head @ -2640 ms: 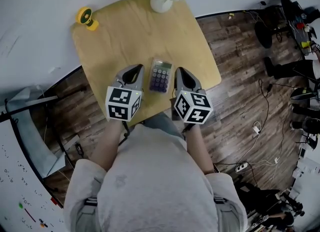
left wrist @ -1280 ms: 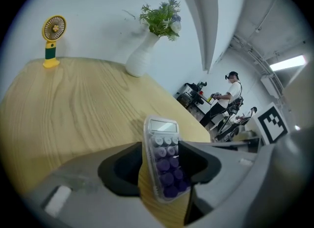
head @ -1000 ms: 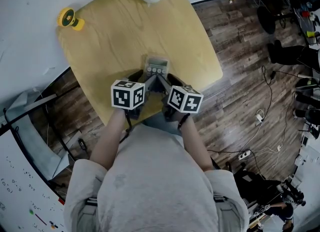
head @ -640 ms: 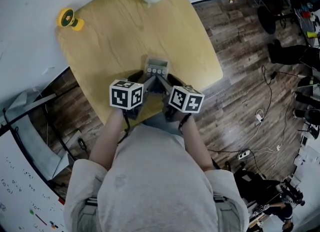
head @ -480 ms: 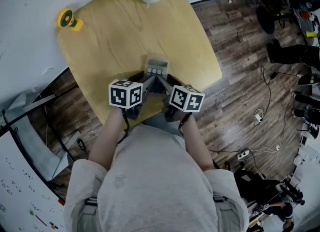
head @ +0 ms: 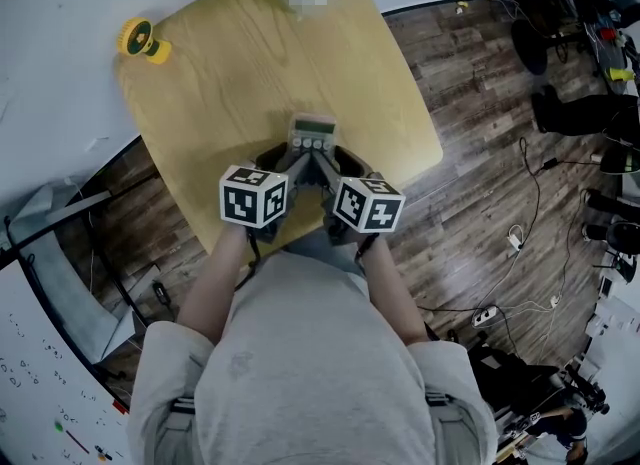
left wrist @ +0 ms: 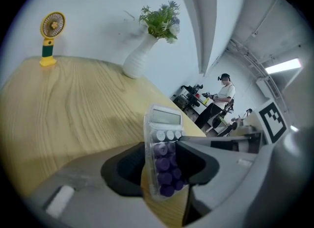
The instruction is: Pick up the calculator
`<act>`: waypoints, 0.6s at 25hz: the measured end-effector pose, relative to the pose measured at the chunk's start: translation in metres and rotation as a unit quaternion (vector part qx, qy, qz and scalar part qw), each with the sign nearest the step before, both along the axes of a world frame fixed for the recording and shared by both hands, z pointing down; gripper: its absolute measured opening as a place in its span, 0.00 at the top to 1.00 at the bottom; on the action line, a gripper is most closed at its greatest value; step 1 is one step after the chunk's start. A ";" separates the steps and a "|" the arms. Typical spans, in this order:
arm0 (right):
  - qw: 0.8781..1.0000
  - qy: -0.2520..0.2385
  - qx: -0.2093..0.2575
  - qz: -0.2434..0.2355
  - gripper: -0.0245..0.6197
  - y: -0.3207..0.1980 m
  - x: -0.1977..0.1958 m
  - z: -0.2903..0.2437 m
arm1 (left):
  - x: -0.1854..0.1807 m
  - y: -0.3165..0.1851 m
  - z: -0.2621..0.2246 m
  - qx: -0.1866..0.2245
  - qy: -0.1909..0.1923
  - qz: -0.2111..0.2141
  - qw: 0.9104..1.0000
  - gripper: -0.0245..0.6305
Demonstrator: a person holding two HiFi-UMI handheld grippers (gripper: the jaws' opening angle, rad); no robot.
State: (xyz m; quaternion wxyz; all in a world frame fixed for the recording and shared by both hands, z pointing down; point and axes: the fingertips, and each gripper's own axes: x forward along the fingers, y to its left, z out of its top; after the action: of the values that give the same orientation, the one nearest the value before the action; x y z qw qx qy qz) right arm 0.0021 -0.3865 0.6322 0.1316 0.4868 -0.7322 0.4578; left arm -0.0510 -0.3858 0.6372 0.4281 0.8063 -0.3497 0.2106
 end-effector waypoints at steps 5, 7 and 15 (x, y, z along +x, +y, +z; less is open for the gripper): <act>0.999 0.011 0.046 0.001 0.67 -0.009 -0.003 -0.021 | -0.003 -0.008 -0.019 0.051 -0.009 -0.006 0.999 0.67; 0.998 0.012 0.062 0.000 0.67 -0.011 -0.005 -0.030 | -0.005 -0.011 -0.028 0.066 -0.010 -0.007 0.998 0.67; 0.993 0.016 0.117 -0.015 0.67 -0.016 -0.016 -0.064 | -0.017 -0.016 -0.062 0.129 -0.020 -0.019 0.991 0.67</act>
State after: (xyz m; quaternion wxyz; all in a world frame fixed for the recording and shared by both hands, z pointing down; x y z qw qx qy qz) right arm -0.0140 -0.4029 0.5681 0.0923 0.4949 -0.7860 0.3587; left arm -0.0678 -0.4019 0.5749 0.3171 0.8437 -0.3978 0.1716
